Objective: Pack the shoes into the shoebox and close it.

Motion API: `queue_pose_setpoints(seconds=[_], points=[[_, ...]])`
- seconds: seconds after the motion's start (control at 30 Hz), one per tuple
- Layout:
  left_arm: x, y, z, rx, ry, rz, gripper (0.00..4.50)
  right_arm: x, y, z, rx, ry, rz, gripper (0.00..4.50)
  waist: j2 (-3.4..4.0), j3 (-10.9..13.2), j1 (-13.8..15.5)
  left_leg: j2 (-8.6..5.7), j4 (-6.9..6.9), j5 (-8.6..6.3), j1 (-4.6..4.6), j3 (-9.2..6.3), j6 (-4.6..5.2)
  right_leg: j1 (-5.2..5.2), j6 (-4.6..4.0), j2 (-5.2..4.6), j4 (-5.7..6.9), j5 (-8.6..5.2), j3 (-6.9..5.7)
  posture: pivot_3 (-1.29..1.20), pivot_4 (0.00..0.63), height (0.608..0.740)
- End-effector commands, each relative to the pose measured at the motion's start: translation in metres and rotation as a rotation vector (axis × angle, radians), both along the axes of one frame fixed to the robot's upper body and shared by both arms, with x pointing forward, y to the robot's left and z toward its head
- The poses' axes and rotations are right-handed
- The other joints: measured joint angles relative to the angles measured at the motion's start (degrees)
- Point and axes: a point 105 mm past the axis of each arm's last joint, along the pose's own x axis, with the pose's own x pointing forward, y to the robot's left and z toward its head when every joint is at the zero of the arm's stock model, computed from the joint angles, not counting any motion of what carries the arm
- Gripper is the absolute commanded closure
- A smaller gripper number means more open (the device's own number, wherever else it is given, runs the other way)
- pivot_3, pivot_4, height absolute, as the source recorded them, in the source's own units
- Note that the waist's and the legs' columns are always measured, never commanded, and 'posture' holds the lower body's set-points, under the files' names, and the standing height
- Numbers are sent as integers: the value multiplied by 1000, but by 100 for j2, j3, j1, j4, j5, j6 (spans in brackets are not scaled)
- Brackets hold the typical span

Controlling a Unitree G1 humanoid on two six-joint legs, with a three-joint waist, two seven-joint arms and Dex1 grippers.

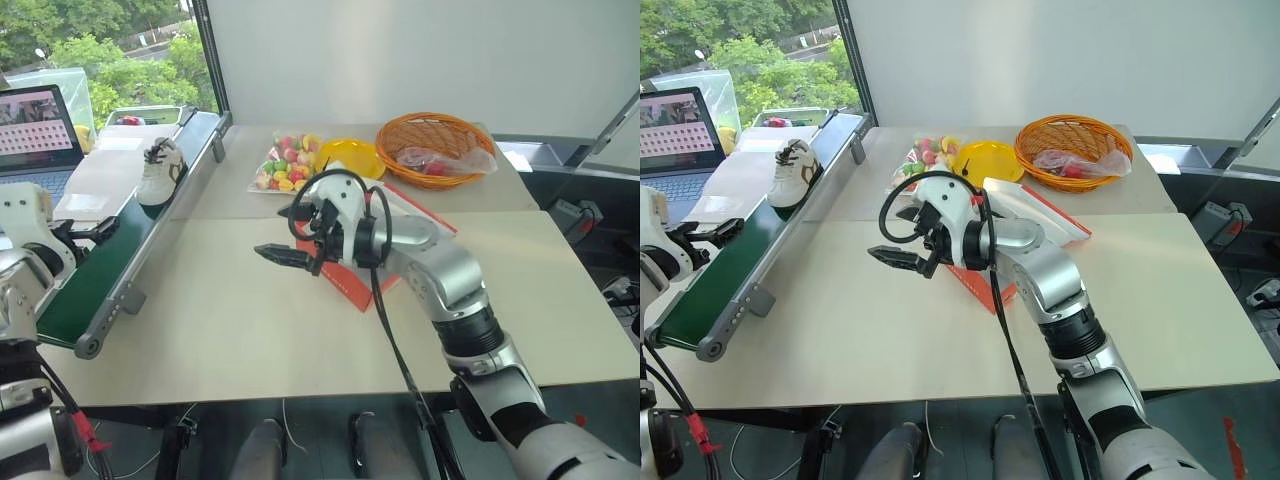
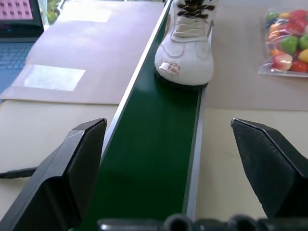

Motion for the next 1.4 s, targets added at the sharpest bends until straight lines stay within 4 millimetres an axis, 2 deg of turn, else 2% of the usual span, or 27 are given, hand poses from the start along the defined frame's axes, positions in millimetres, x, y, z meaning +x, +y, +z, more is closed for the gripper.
queue_pose_setpoints(seconds=[0.03, 0.43, 0.53, 0.63, 0.67, 0.7, 0.77, 0.93, 1.07, 1.17, 1.23, 1.33, 1.4], points=[[5, 4, 24, 38, -59, -48, 52, -16, 0, 5, 9, -18, 50, 0, -2, -1, 13, -1, 0, 0, 0, 0, 0, 0, 0, -1, 0, 0, 0, 0, 150, 740], [21, -9, 27, 72, -31, -181, 52, -17, -1, 0, -7, -12, 38, 0, -7, -3, -26, 0, 3, 0, -2, 0, 0, -1, 1, 0, 5, 1, -2, 0, 150, 740], [21, -1, 19, 68, -1, -144, 52, -17, -2, 1, -6, -15, 32, 0, -7, -3, -29, 0, 2, 0, -2, 0, 0, -2, 1, 0, 6, 1, -2, 0, 150, 740], [16, 15, 2, 53, 69, -52, 52, -15, -4, 0, -11, -19, 19, 0, -7, -3, -28, 0, 3, 0, -1, 0, 0, -1, 1, 0, 10, 0, -2, 0, 150, 740], [14, 19, -3, 47, 92, -28, 569, -15, -5, 0, -13, -20, 16, 0, -8, -3, -25, 0, 4, 0, -1, 0, 0, -2, 2, 0, 11, 0, -2, 0, 150, 740], [13, 20, -9, 34, 114, -22, 721, -15, -5, 0, -15, -24, 12, 0, -8, -3, -23, 0, 4, 0, 0, 0, 0, -1, 2, 0, 14, 0, -2, 0, 150, 740], [12, 18, -17, 13, 140, -24, 1451, -13, -7, 1, -19, -31, 1, 0, -8, -3, -11, -1, 5, 0, 0, 0, 0, -2, 2, 0, 34, 0, -2, 0, 150, 740], [14, 12, -20, -25, 140, -41, 3182, -12, -9, 5, -19, -47, -8, 0, -8, -4, 6, 0, 12, 0, 16, 0, 0, 4, 4, 0, 46, -3, -2, 0, 150, 740], [12, 7, -20, -48, 124, -52, 4259, -13, -9, 7, -22, -55, -7, 0, -9, -4, 7, 4, 11, 0, 29, 0, 0, 11, 5, 3, 49, -4, -2, 0, 150, 740], [8, 6, -14, -53, 96, -38, 4412, -13, -9, 6, -25, -53, -1, 0, -9, -4, 9, 4, 10, 0, 28, 0, 0, 10, 5, 2, 49, -3, -2, 0, 150, 740], [2, -3, -4, -31, 79, -84, 4412, -14, -9, 6, -23, -46, 1, 0, -9, -4, 10, 3, 10, 0, 25, 0, 0, 8, 4, 0, 49, -3, -2, 0, 150, 740], [-6, -27, 27, -38, -17, -191, 4412, -13, -12, 7, -5, -23, -5, 0, -14, -3, 1, 6, 9, 0, 14, -1, 0, -1, 3, 1, 45, -2, -1, 0, 150, 740], [-11, -51, 51, -72, -103, -281, 4412, -11, -14, 8, 10, -6, -14, 0, -28, 0, 16, 8, 11, 0, 4, -5, -1, -8, 3, 2, 45, -2, -2, 0, 150, 740]])
